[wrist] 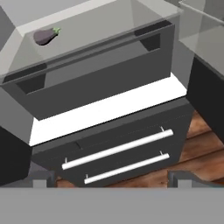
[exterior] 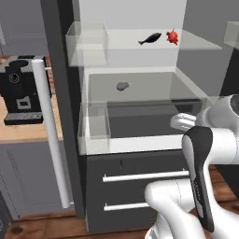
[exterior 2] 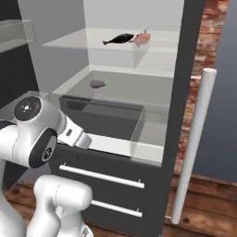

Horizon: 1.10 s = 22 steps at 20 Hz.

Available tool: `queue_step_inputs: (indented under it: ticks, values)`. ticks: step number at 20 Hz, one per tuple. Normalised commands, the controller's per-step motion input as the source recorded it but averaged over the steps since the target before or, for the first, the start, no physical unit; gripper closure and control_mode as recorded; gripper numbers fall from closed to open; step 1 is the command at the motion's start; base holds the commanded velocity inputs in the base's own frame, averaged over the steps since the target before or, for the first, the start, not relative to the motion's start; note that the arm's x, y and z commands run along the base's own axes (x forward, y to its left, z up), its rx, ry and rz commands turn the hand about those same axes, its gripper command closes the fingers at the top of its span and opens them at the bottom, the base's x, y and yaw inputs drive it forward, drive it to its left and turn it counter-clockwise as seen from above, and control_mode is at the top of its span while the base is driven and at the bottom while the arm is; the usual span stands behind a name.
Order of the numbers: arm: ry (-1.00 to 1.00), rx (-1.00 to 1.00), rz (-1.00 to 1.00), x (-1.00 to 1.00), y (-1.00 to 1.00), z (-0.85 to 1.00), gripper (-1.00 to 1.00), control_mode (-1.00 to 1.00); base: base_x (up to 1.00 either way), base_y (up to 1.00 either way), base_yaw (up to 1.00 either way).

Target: Gather the carrot and eggplant from the fridge and place them on a tray on the dining counter. Then gather the fishs from the fridge and place them on the other tray.

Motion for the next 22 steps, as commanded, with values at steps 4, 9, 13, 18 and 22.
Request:
queue_step_inputs:
  ticks: [4, 9, 13, 18, 22]
  values:
    - [0.00, 0.00, 0.00, 0.00, 0.00, 0.00, -1.00, 1.00, 0.53, 0.28, 0.00]
    - [0.00, 0.00, 0.00, 0.00, 0.00, 0.00, -1.00, 1.00, 0.63, 0.38, 0.00]
    - [0.00, 0.00, 0.00, 0.00, 0.00, 0.00, -1.00, 1.00, 0.62, 0.28, 0.00]
    - [0.00, 0.00, 0.00, 0.00, 0.00, 0.00, -1.00, 1.00, 0.49, -0.04, 0.00]
    - [0.00, 0.00, 0.00, 0.00, 0.00, 0.00, -1.00, 1.00, 0.25, -0.53, 0.00]
